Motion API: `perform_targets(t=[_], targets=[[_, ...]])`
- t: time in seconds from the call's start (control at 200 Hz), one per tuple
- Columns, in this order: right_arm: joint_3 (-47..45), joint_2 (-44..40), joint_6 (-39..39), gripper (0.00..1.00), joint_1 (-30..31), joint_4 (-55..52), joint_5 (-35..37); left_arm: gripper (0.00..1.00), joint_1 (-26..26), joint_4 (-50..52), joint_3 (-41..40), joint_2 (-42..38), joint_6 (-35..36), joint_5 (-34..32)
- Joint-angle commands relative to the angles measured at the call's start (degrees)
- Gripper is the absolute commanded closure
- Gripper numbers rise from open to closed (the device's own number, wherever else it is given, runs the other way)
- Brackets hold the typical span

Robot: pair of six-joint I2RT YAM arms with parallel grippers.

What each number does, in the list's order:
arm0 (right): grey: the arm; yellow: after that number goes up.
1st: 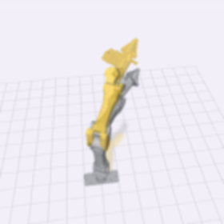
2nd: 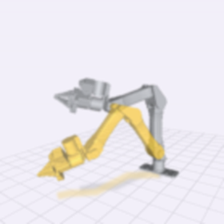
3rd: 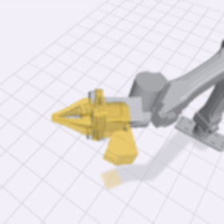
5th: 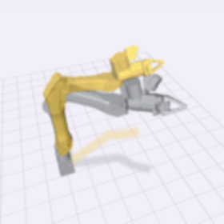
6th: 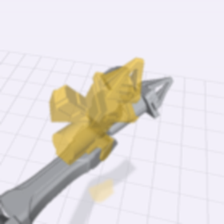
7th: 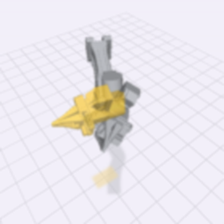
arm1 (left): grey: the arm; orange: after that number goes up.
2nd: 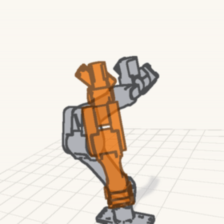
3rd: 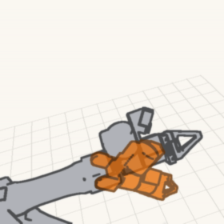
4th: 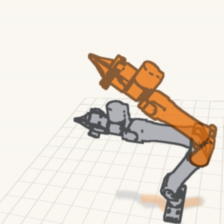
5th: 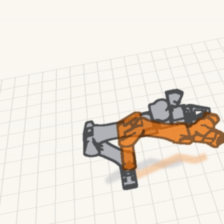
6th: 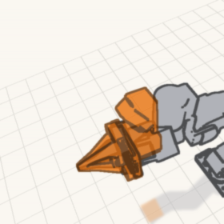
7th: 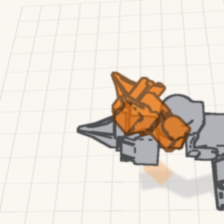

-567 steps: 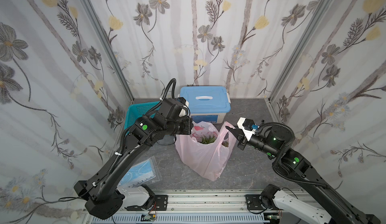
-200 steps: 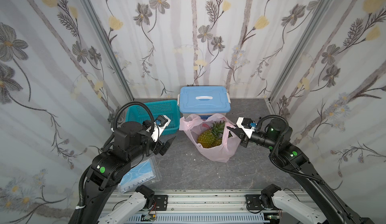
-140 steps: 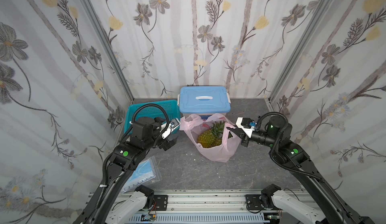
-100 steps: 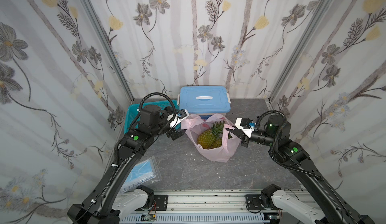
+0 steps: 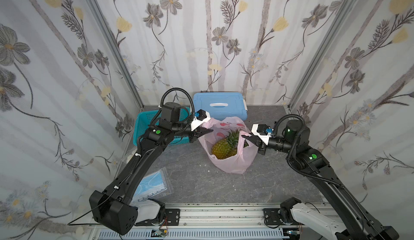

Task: Place the pineapple into a plastic bag & tie a knot
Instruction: Adjust the plastic bag at the center of the board.

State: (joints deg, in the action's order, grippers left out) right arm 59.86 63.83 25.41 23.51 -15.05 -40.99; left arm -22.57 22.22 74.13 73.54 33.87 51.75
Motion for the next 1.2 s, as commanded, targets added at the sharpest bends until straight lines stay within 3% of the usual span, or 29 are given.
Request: perform_targets(t=[0.0, 0.105, 0.32, 0.46, 0.54, 0.585, 0.694, 0.754, 0.984, 1.024, 1.084, 1.194], targets=[[1.4, 1.3, 2.1, 1.00, -0.3, 3.3, -1.7, 0.98, -0.1, -14.4, -1.8, -1.0, -13.7, 5.0], [3.5, 2.7, 3.4, 1.00, -0.3, 3.7, -2.0, 1.00, -1.8, -17.3, -3.7, -3.3, -23.4, -3.6], [12.8, 7.8, 7.1, 1.00, -0.3, 1.3, -3.5, 1.00, -11.1, -6.3, -2.3, -10.0, -33.0, -30.3], [12.0, 8.2, 7.2, 1.00, -0.3, -0.1, -2.3, 1.00, -17.5, -3.3, -3.6, -13.2, -41.3, -46.0], [9.0, 6.9, 6.0, 1.00, -0.3, -0.9, -1.2, 1.00, -19.5, -2.6, -4.7, -13.0, -45.3, -50.2], [7.0, 5.7, 4.4, 0.95, -0.2, -0.9, -0.3, 1.00, -20.3, -3.0, -4.9, -12.3, -47.2, -51.3], [5.2, 1.9, -3.3, 0.51, -0.1, -1.7, 4.2, 1.00, -21.8, -4.7, -4.0, -9.9, -48.2, -51.7], [6.7, -0.1, -10.9, 0.35, 0.0, -3.9, 7.9, 1.00, -21.9, -5.1, -2.9, -8.6, -48.1, -51.5], [16.0, -3.0, -41.1, 0.21, 4.2, -21.1, 23.8, 1.00, -22.0, -4.8, -1.9, -7.0, -49.1, -49.5], [16.7, -3.2, -42.7, 0.14, 7.2, -23.0, 28.1, 1.00, -22.0, -5.0, -2.2, -7.2, -49.2, -49.4], [18.1, -3.0, -43.0, 0.11, 10.6, -25.5, 36.0, 1.00, -22.0, -5.0, -2.9, -7.5, -49.5, -49.5], [18.9, -2.6, -41.5, 0.06, 8.6, -27.6, 44.8, 1.00, -22.0, -5.1, -4.1, -8.4, -49.9, -49.3]])
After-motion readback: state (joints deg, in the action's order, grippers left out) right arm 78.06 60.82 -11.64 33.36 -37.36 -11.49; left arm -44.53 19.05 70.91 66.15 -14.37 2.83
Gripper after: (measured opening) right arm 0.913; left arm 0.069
